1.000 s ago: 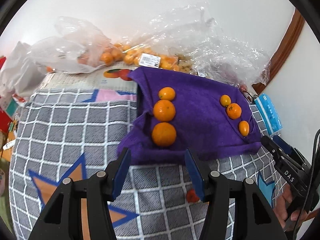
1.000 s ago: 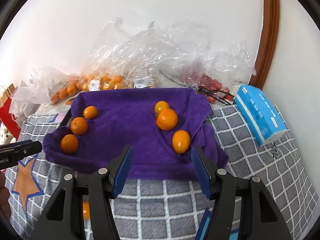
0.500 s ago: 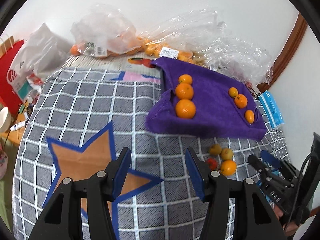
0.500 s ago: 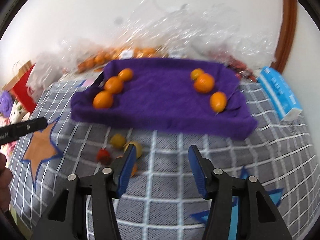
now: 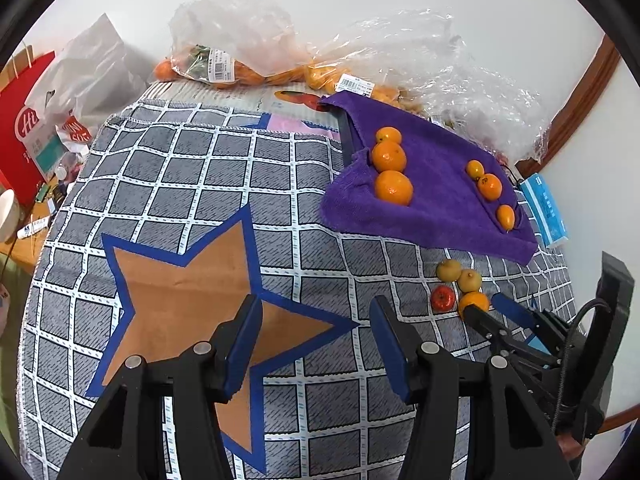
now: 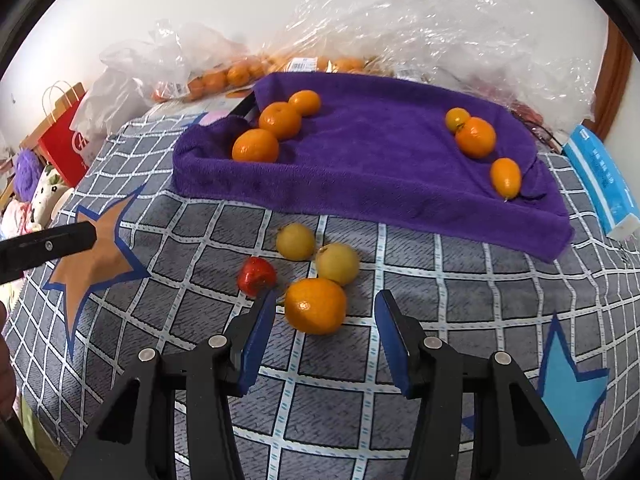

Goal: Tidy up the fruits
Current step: 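Move both open tools back down toward the remaining fruits, then grasp the red fruit with the left tool while the right tool holds an orange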

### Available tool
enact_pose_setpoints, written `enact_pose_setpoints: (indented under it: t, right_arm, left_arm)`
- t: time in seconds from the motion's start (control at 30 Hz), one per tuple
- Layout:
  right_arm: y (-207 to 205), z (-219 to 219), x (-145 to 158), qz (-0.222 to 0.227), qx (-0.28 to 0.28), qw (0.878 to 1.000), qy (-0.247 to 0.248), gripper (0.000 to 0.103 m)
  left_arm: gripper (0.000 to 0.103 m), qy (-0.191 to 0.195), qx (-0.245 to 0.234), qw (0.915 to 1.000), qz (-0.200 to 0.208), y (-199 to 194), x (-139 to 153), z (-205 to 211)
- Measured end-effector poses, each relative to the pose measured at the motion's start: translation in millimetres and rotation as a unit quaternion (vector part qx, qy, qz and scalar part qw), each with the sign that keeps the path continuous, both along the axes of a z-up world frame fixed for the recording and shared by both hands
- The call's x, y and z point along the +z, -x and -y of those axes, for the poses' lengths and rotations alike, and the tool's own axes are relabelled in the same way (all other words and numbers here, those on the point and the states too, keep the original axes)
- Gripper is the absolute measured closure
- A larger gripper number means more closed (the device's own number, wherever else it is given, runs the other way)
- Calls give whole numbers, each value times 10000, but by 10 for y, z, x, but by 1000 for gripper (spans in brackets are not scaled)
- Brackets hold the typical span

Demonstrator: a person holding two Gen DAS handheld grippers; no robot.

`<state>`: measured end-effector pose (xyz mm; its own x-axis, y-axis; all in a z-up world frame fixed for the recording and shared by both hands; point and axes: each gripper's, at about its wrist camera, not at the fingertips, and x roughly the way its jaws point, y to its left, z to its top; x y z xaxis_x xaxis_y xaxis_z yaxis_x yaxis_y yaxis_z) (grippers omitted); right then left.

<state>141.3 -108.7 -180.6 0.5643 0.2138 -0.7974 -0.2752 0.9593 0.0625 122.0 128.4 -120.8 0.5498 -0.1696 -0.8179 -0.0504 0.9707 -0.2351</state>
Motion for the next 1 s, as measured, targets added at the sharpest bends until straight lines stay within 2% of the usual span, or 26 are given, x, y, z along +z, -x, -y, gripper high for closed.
enact_pose_setpoints:
  t: [0.07, 0.13, 0.17, 0.5, 0.8, 1.0]
  right_arm:
    - [-18, -29, -30, -41, 46, 10000, 42, 52]
    - [-27, -46, -50, -68, 95, 9999, 56, 57]
    - [-27, -51, -54, -84, 125, 9999, 41, 64]
    - [91, 113, 180, 255, 88, 9996, 92, 64]
    - [141, 668, 477, 565, -429, 9974, 113, 64]
    - [183, 947, 535, 625, -702, 9955, 109, 64]
  left_arm:
    - [50, 9, -12, 10000, -6, -14, -3, 4]
    - [50, 33, -25, 10000, -7, -20, -11, 14]
    - [50, 40, -38, 10000, -17, -24, -18, 28]
    - [50, 66, -312, 9995, -54, -61, 6, 300]
    - [50, 7, -626, 9980, 57, -113, 147, 715]
    - [50, -85, -806, 9967, -45, -147, 102, 960]
